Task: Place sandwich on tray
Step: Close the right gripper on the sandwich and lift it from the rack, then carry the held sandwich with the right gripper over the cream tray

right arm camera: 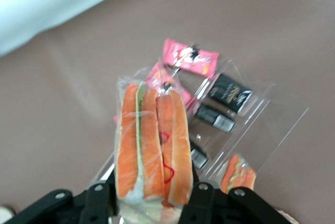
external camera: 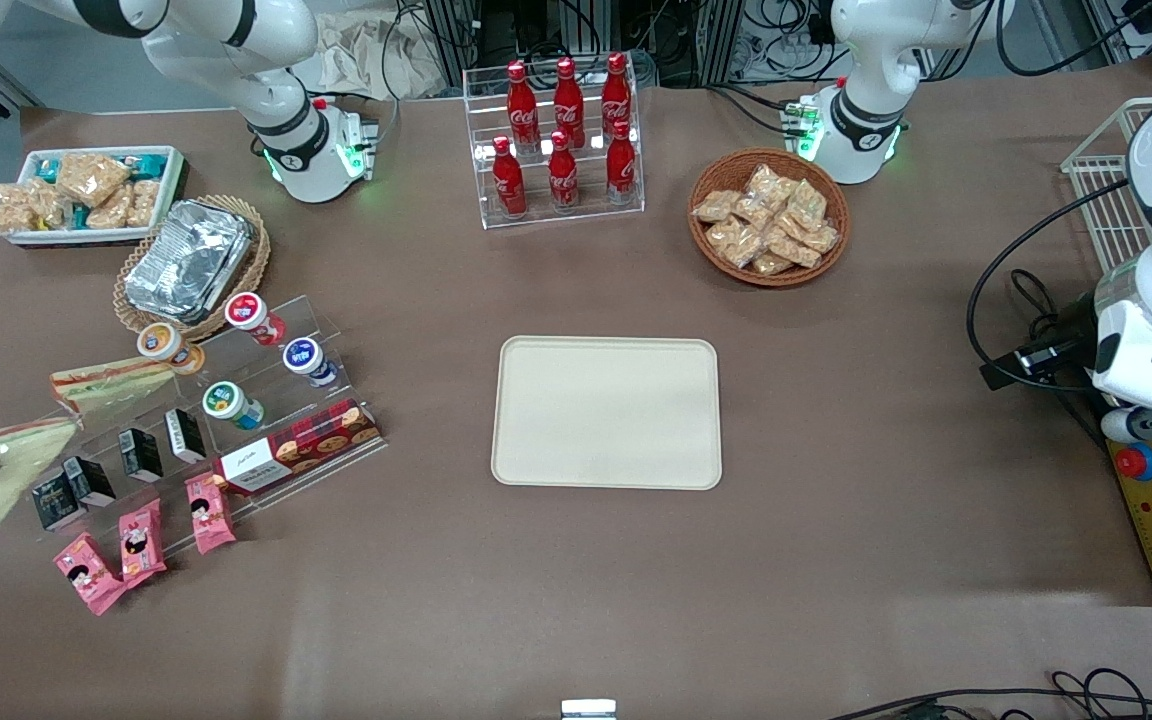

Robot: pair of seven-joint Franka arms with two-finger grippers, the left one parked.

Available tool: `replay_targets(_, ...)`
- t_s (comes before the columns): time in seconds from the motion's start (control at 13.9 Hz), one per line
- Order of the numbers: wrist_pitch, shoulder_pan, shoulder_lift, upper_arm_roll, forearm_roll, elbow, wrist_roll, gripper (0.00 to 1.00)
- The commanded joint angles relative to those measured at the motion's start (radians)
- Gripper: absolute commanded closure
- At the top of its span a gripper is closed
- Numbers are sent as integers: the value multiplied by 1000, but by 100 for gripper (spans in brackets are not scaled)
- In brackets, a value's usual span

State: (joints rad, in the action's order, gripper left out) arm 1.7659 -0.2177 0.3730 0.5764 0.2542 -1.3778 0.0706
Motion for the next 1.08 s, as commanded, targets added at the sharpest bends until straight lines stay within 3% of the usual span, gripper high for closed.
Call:
replay_targets(0.0, -75, -110, -42, 3, -70, -4, -60, 52)
replay_targets(0.22, -108, -147, -62, -36, -40, -3, -60, 61)
replay_targets(0.43, -134, -186, -80, -119, -32, 2, -55, 62)
replay_targets(0.65, -112, -209, -82, -275, 33, 3, -55, 62)
replay_targets(1.01, -34, -221, -39, -501, 14, 0, -81, 62)
